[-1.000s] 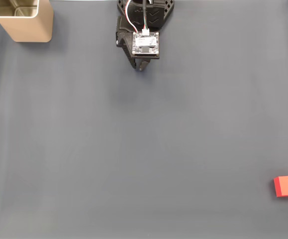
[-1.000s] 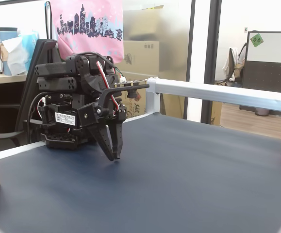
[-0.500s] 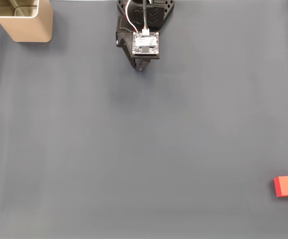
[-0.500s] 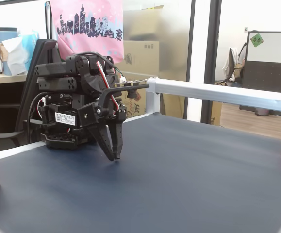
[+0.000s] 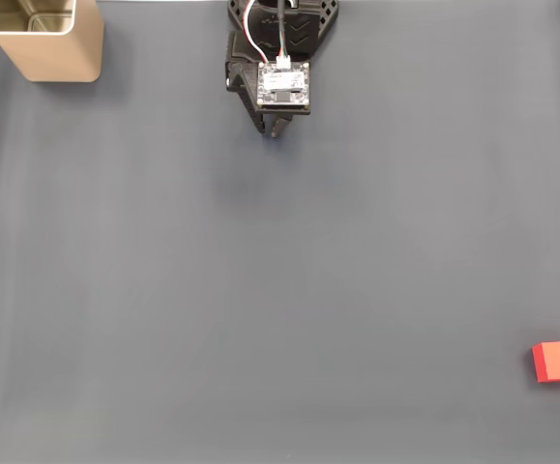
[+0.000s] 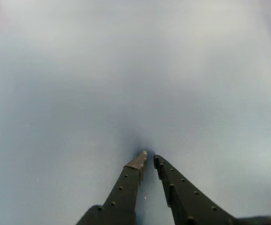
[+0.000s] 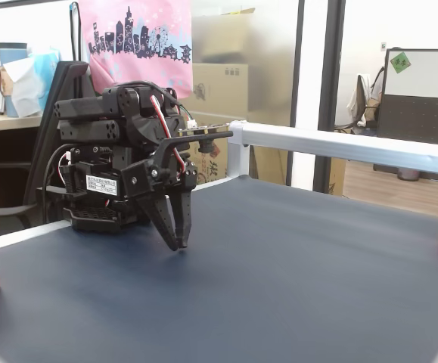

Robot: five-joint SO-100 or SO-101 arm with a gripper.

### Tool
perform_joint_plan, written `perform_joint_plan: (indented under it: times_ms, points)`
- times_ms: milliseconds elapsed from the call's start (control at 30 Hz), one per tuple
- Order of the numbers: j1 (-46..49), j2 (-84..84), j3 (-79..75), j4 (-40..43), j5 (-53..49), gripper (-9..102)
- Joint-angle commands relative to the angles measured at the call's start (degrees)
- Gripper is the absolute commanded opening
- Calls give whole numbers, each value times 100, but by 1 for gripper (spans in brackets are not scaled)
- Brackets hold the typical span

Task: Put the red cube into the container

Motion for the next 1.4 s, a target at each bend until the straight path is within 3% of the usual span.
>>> perform_joint_plan:
  times_ms: [0, 267, 367, 600, 867, 1367]
  points:
    - [-220, 448, 62, 44, 132, 1]
    - [-272, 448, 62, 26, -53, 0]
    - [-246, 404, -62, -747, -70, 0]
    - [-404, -26, -1028, -1046, -325, 0]
    - [-668, -1257, -2610, -1037, -448, 0]
    - [-1986, -5607, -6434, -940, 18, 2]
